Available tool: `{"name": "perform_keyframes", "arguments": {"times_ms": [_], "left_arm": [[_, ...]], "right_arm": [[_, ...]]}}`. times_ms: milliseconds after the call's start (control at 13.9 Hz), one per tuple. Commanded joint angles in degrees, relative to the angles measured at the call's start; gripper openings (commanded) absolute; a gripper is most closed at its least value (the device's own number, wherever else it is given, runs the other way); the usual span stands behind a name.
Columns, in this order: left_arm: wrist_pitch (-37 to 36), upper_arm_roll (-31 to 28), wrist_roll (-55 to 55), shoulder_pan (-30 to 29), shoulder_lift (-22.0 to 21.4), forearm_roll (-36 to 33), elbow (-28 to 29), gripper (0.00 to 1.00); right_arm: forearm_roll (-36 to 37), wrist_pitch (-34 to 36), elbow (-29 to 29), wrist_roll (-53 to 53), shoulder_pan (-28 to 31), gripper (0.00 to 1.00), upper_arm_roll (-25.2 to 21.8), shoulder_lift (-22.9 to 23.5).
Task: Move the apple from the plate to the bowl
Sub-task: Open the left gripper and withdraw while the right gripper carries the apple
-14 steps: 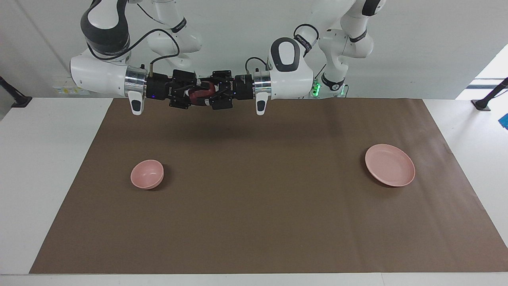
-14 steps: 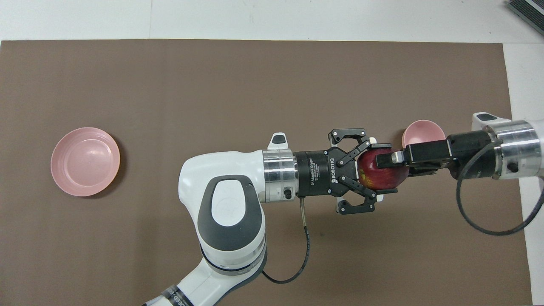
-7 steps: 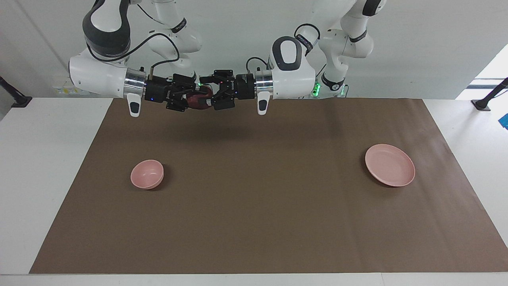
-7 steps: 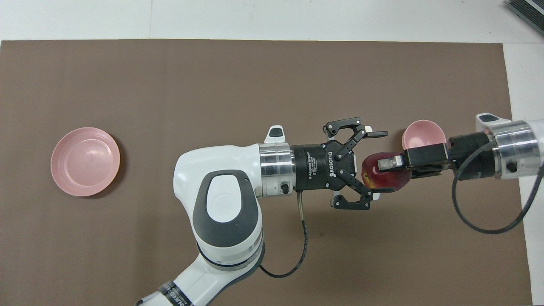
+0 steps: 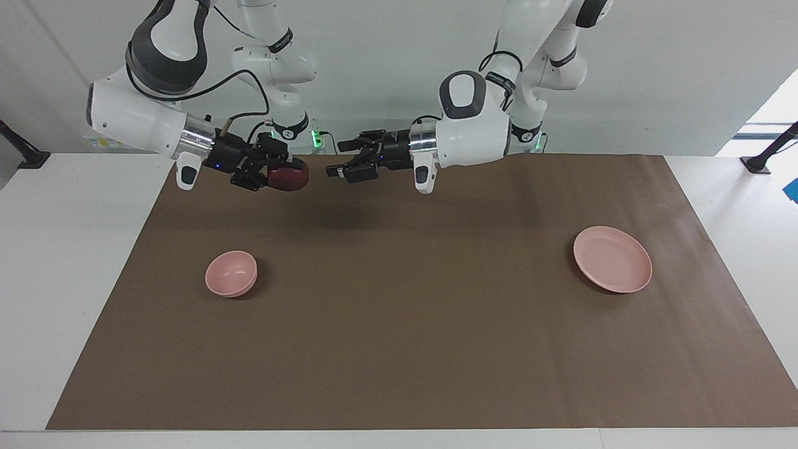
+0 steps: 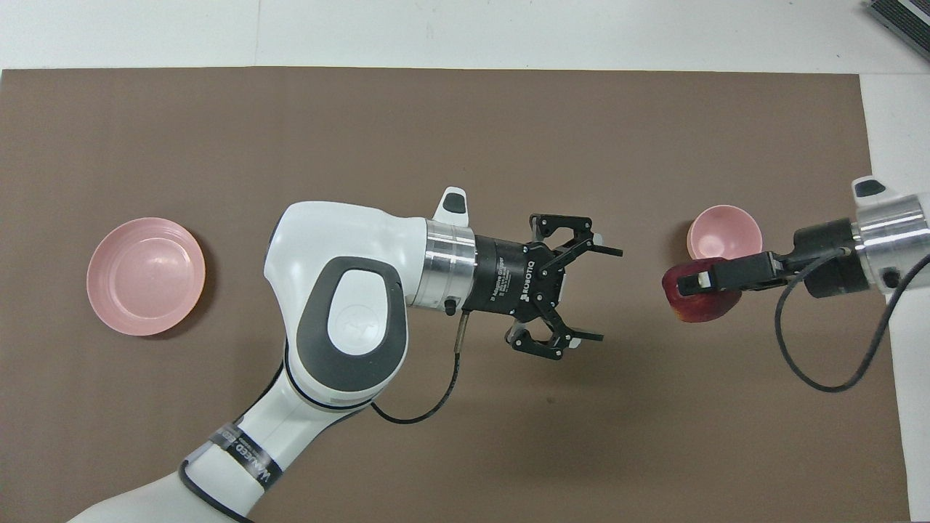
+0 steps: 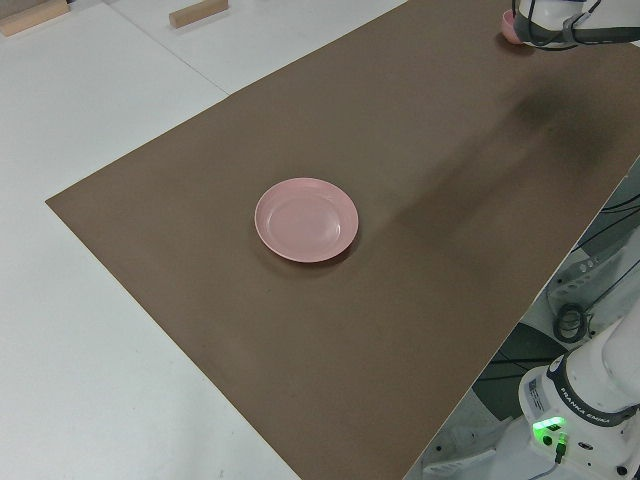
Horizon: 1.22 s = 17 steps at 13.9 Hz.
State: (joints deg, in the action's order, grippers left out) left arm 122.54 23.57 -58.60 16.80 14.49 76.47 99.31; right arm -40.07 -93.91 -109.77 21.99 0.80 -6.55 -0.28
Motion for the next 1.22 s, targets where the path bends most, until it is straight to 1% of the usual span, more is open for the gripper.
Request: {"name": "perform_keyframes", "arguments": {"times_ms": [0, 72, 216, 360, 575, 719, 935, 1007, 1151], "left_arm": [[-8.4, 0.2, 0.7, -4.0, -0.2, -11.3, 0.1, 1.00], [-10.9, 0.2, 1.0, -4.7, -0.2, -16.4, -0.1, 1.00], [-12.8, 0.2, 2.0, -6.8, -0.1, -23.9, -0.1, 1.00], [-15.9, 0.1, 3.6, -8.5, -0.1, -32.1, -1.0, 1.00], [-19.2, 0.0, 9.4, -11.6, -0.4, -38.2, -1.0, 1.00], [-22.7, 0.0, 14.5, -13.6, -0.8, -46.5, -1.0, 1.00], [-30.1, 0.0, 27.4, -18.4, -1.9, -56.6, -1.7, 1.00], [-32.6, 0.0, 32.0, -19.9, -2.6, -59.7, -1.7, 1.00], [-38.8, 0.0, 45.4, -23.7, -4.7, -67.2, -1.7, 1.00]], "right_arm": [[10.0, -4.3, 2.2, 2.4, 0.5, 0.00, 0.5, 1.8], [14.1, -6.7, 2.1, 2.4, 0.1, 0.00, 0.6, 2.0], [21.3, -11.5, 2.1, 1.7, -0.6, 0.00, 1.1, 2.5], [29.7, -17.2, 1.9, 1.6, -2.8, 0.00, 1.2, 4.3], [40.0, -24.7, 1.9, 0.6, -4.8, 0.00, 1.2, 7.4], [46.6, -28.2, 1.9, 0.3, -5.7, 0.00, 1.2, 9.5], [52.9, -33.4, 1.8, 0.3, -5.7, 0.00, 1.1, 13.8], [53.4, -34.7, 1.7, 0.2, -5.7, 0.00, 1.1, 14.8], [53.8, -36.8, 1.1, 0.3, -5.5, 0.00, 1.1, 16.4]]}}
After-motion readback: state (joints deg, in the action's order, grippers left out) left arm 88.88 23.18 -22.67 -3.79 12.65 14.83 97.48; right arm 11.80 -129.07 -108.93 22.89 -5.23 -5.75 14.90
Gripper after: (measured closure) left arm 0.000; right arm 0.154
